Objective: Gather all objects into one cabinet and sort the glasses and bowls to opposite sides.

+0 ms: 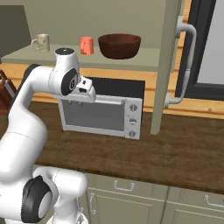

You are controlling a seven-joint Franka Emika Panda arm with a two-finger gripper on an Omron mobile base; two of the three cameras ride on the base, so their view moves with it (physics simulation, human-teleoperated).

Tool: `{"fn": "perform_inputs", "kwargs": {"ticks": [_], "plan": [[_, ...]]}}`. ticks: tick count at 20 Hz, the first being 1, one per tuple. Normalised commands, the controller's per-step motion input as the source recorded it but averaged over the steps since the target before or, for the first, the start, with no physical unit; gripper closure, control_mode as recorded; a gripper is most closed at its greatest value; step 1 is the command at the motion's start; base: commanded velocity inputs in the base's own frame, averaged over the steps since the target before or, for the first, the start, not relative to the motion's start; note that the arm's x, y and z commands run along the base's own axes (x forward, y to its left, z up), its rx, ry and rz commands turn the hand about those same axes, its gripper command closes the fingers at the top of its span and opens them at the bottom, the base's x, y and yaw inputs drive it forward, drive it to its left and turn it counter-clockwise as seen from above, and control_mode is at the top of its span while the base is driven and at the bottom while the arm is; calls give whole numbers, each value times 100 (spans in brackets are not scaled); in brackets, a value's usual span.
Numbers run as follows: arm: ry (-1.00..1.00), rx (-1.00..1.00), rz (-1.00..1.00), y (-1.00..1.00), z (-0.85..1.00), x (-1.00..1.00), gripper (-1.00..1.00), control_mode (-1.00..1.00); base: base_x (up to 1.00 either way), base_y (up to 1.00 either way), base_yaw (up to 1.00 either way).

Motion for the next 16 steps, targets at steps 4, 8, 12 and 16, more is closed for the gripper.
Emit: {"fn": "perform_inputs", "kwargs": {"ticks": [4,8,12,16], "plan": [[0,0,0,0,0,0,-100,100,0,0,0],[0,0,0,0,0,0,-100,100,0,0,0],[0,0,0,0,0,0,-100,100,-51,-4,0],[0,0,0,0,0,0,-100,100,-97,-13,0]]}}
